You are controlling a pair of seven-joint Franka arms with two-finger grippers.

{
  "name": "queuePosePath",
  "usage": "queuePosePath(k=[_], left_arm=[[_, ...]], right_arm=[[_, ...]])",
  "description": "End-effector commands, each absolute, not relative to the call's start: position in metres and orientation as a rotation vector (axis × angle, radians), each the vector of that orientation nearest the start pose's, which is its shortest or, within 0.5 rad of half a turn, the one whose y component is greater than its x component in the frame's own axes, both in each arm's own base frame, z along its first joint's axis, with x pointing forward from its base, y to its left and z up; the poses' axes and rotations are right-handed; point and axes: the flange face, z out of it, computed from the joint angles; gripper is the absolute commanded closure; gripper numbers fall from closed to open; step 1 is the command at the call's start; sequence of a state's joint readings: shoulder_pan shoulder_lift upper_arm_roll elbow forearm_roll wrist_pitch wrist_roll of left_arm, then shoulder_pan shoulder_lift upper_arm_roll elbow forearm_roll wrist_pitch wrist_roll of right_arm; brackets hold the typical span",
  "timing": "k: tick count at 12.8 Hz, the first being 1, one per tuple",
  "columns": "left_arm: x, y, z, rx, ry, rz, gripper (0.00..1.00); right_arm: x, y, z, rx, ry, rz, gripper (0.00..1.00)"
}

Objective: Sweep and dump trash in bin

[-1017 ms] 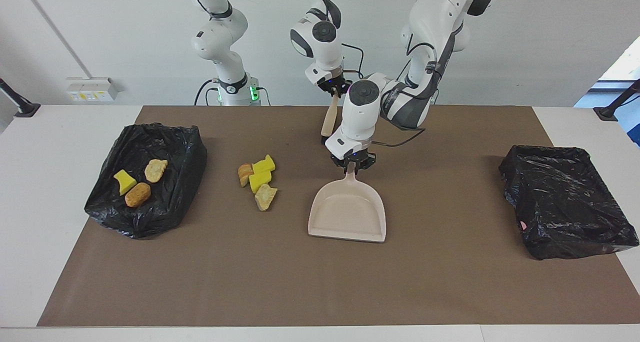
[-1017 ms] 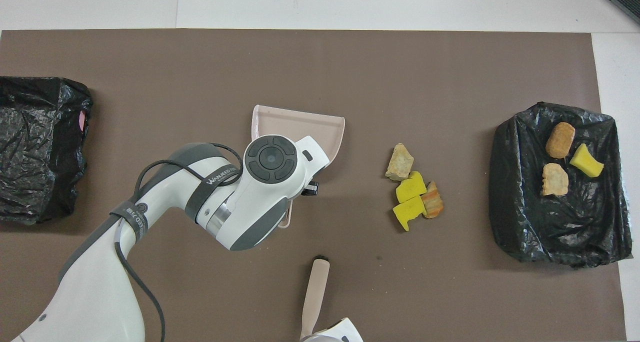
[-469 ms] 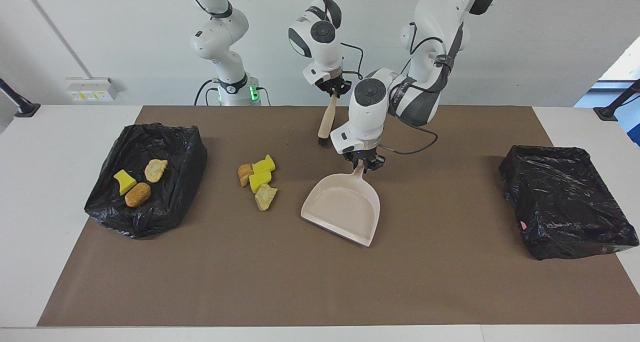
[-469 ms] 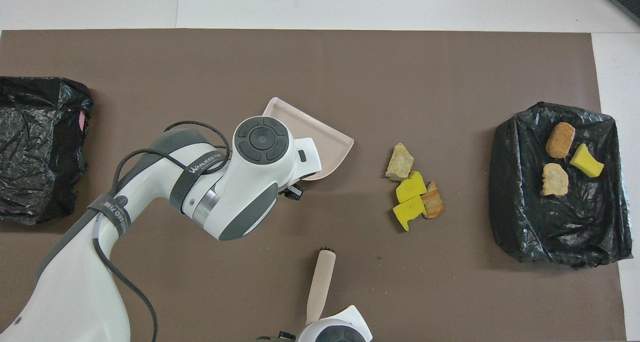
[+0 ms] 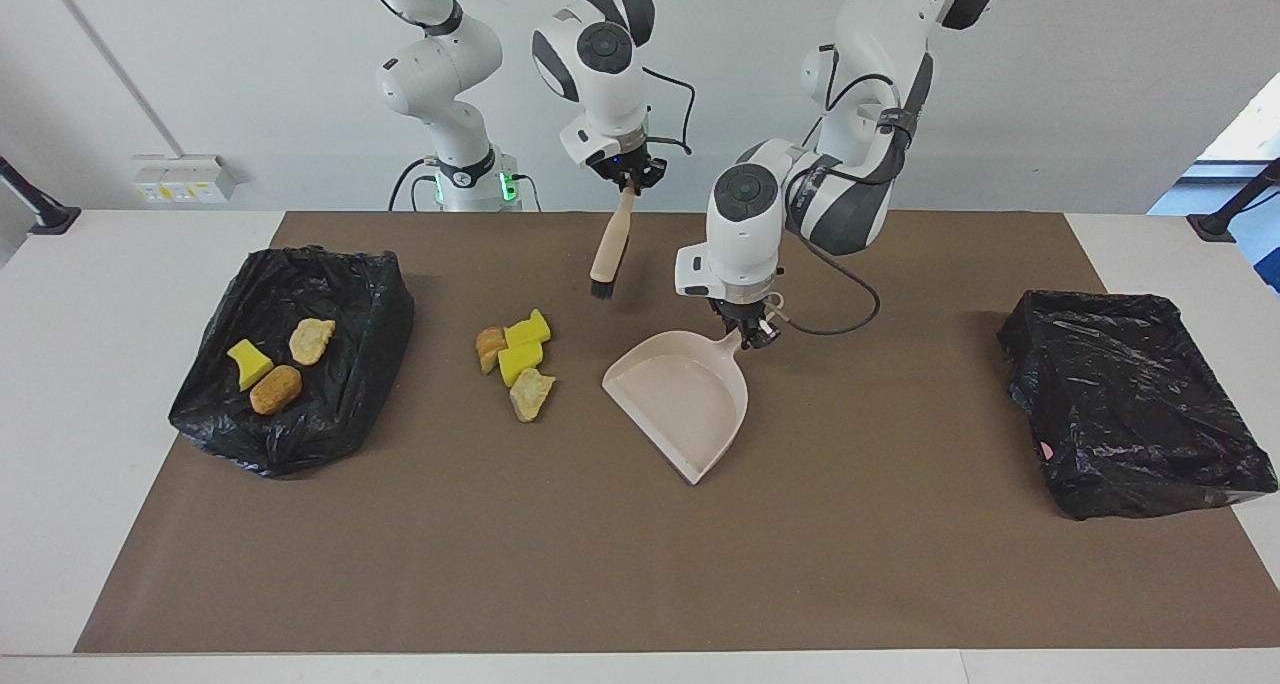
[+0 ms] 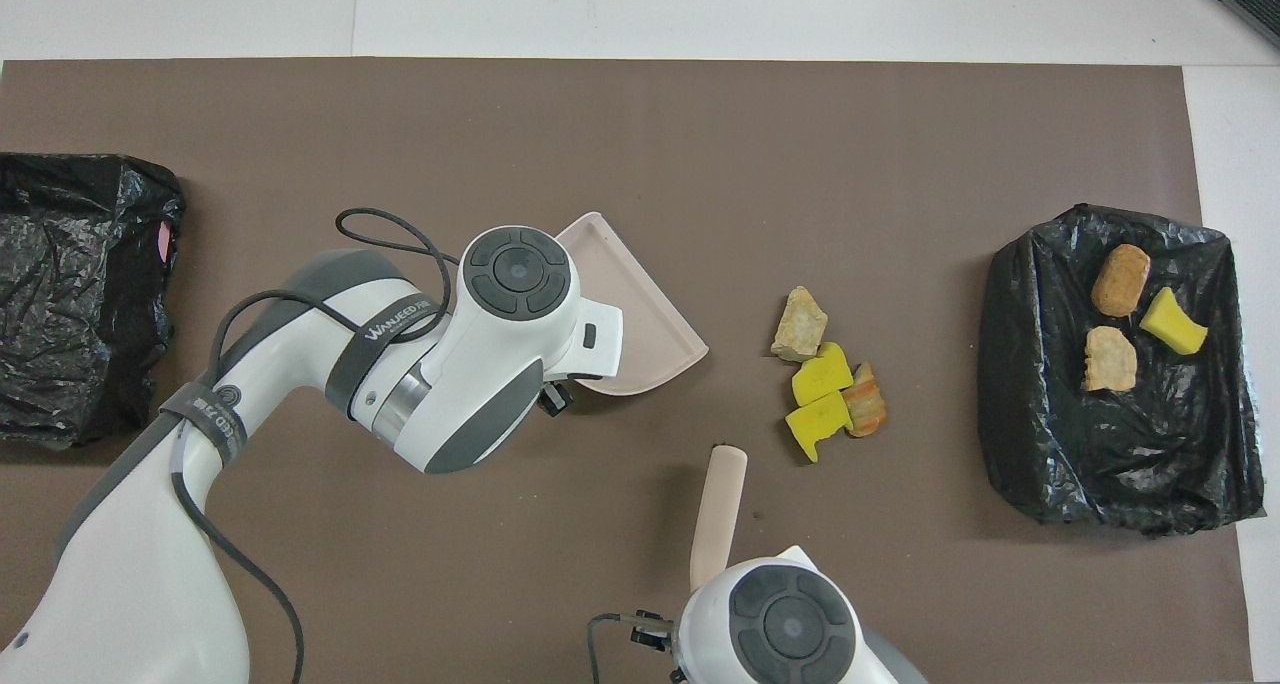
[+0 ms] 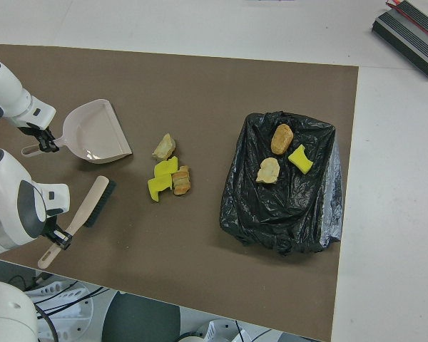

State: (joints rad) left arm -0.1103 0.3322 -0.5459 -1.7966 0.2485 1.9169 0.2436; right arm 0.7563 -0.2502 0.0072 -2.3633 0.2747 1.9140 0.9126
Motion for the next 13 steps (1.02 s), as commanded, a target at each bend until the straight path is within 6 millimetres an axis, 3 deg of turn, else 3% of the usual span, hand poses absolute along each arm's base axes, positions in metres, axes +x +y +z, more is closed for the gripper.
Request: queuePosePath(k=[1,4,6,7,10,12,13], left_arm=[[0.498,-0.345,0.384,-2.557,1.588,0.224,1.0],[0.488,-0.354,0.384,-2.519,1.655,0.23,1.0],[0.481,-0.361,0.381,-2.498,1.686,0.24,1.0],[0.477,-0.368,0.382,-2.474,1.73,0.238,1.0],[0.471,-0.375,0.379,-2.416,1.805,0.244,1.0],[0.467,-0.384,0.378,-2.18,1.95,0.206,1.0],[0.465,-0.385,0.378,-2.166,1.955,0.209,1.0]], right_arm=[[0.325,0.282,0.409,-3.15,0.34,0.488,1.0],[0.344,0.232,0.402,-3.298,0.174,0.533,1.0],[0.346,0.214,0.401,-3.412,0.096,0.536,1.0],[0.348,0.209,0.4,-3.442,0.086,0.516,1.0],[0.369,0.17,0.392,-3.451,0.142,0.485,1.0],[0.387,0.14,0.382,-3.464,0.152,0.48,1.0],[0.389,0.136,0.375,-3.484,0.146,0.488,1.0]])
